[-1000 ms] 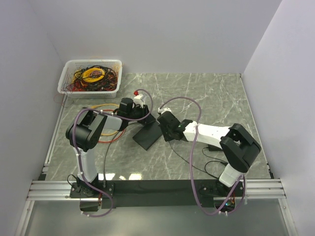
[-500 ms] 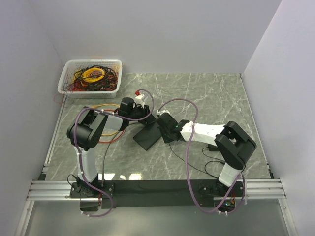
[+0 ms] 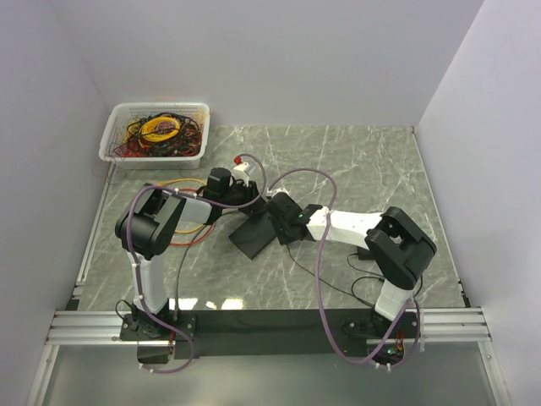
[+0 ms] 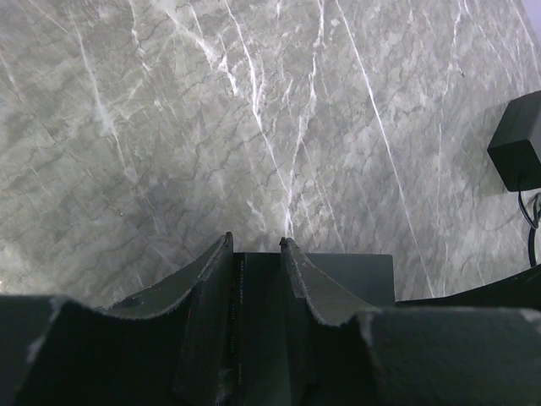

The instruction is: Insert the plug into the switch port

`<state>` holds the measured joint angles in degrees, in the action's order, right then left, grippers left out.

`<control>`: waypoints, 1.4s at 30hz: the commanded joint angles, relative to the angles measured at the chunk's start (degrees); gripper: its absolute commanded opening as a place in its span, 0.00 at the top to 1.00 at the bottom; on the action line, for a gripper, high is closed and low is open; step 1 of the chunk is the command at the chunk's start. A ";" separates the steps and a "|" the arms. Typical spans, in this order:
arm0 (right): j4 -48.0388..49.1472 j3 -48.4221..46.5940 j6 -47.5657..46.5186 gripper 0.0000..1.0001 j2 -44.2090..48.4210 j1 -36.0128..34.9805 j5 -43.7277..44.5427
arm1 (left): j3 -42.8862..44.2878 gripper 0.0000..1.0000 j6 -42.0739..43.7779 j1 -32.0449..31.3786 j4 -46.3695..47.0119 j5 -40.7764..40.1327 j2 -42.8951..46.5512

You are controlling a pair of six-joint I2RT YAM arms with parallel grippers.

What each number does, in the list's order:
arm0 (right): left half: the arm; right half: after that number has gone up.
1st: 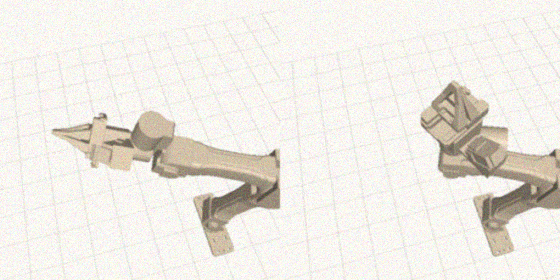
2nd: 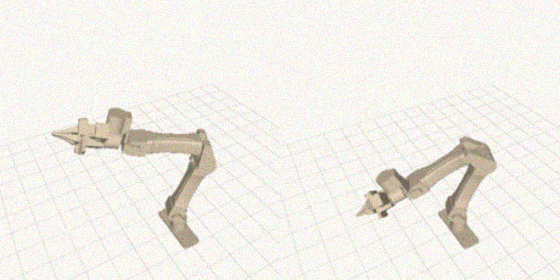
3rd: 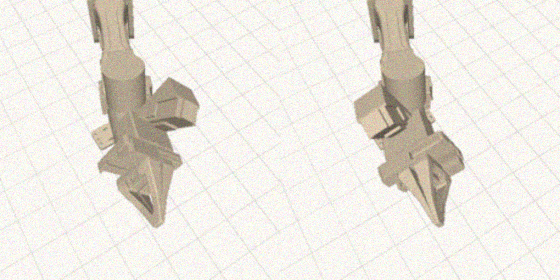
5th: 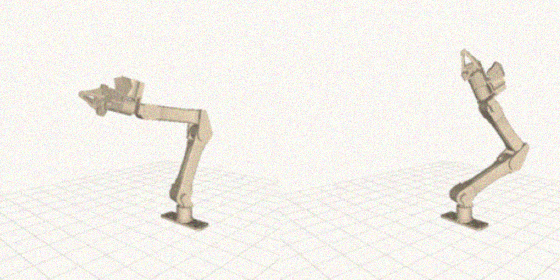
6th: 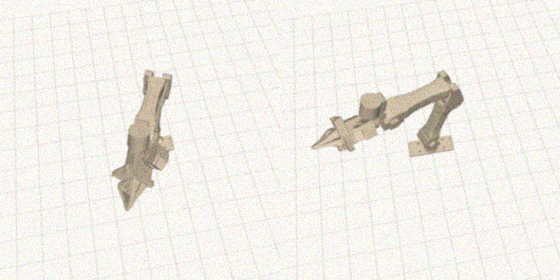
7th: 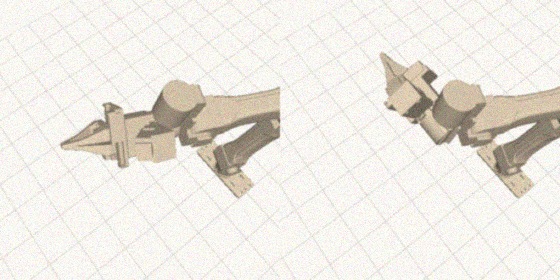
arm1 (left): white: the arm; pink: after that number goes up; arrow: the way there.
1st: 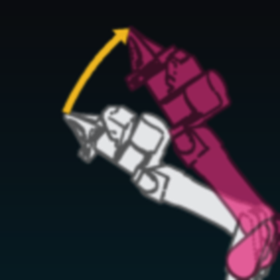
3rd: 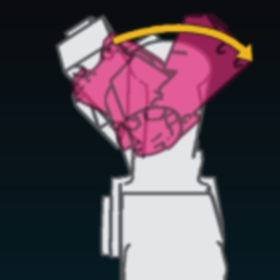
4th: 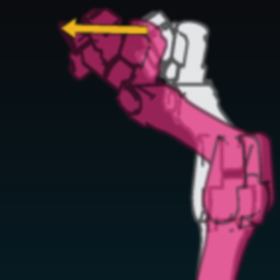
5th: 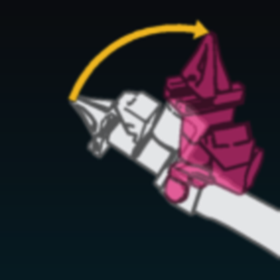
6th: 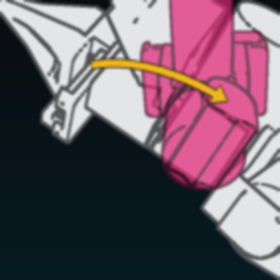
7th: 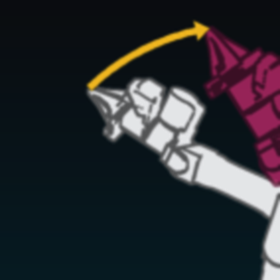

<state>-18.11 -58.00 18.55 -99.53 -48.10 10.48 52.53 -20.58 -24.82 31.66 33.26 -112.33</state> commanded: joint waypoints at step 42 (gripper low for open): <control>8.43 -1.16 -12.30 1.00 1.26 -1.30 15.98 | 0.20 0.66 11.70 -5.33 -3.01 12.45 0.36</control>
<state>-23.46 -59.27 10.00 -100.68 -49.76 21.78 53.60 -9.54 -27.59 31.00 36.25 -112.33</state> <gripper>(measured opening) 0.110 0.342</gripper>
